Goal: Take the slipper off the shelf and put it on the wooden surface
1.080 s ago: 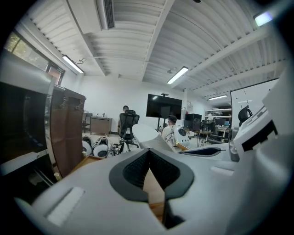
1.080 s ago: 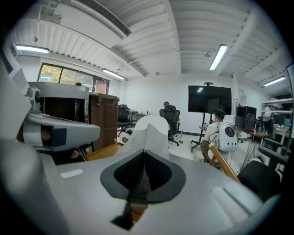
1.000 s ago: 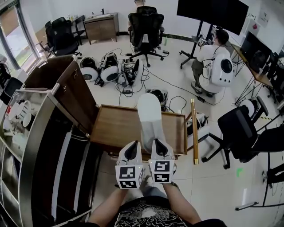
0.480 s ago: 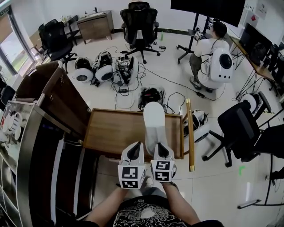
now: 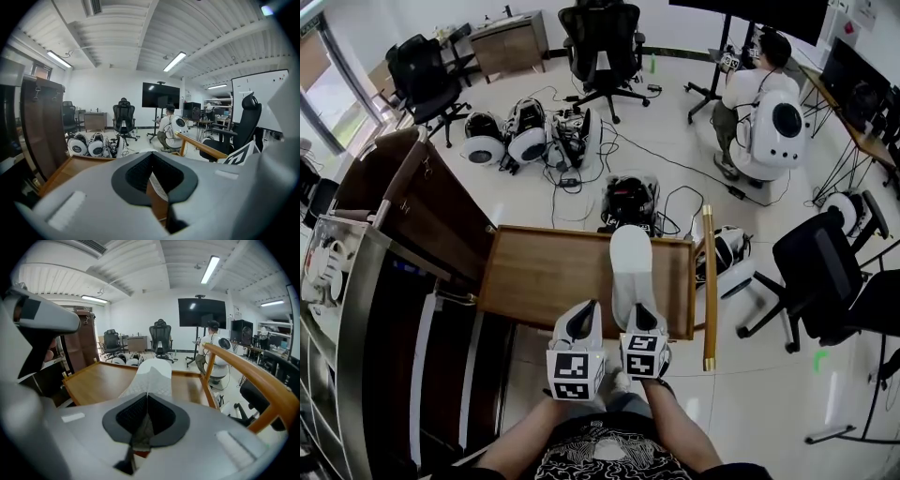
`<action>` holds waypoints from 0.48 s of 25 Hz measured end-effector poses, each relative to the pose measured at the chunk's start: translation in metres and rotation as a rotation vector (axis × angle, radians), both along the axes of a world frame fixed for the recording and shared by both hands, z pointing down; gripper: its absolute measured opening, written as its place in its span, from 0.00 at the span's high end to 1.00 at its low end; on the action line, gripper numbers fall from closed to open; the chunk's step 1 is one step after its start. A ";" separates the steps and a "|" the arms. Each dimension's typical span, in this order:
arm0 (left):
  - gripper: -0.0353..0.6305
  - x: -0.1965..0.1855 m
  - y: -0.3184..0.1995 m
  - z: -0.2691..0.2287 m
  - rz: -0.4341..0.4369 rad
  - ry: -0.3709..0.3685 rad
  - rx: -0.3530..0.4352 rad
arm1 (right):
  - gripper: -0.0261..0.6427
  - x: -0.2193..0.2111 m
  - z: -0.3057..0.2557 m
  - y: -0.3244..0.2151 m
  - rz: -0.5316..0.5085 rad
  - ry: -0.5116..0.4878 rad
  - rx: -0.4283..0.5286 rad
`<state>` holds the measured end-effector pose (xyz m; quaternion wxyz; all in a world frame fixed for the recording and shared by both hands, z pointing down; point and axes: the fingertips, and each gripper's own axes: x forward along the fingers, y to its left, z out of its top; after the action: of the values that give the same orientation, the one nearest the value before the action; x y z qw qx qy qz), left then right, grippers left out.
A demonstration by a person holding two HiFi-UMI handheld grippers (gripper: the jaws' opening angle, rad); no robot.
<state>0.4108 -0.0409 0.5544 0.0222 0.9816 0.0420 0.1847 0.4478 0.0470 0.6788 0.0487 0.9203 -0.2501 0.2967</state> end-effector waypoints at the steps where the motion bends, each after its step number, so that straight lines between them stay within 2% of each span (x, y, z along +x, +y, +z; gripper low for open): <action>1: 0.94 0.001 -0.001 0.001 -0.004 -0.001 0.003 | 0.94 0.001 0.004 0.000 -0.002 -0.006 -0.002; 10: 0.94 0.002 -0.006 0.005 -0.017 -0.020 -0.006 | 0.92 0.002 0.025 -0.005 -0.025 -0.089 0.043; 12: 0.94 0.001 -0.008 0.004 -0.022 -0.021 -0.004 | 0.83 0.003 0.022 -0.007 -0.032 -0.096 0.055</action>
<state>0.4121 -0.0486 0.5589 0.0265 0.9800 0.0312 0.1947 0.4513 0.0403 0.7006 0.0162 0.9019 -0.2747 0.3329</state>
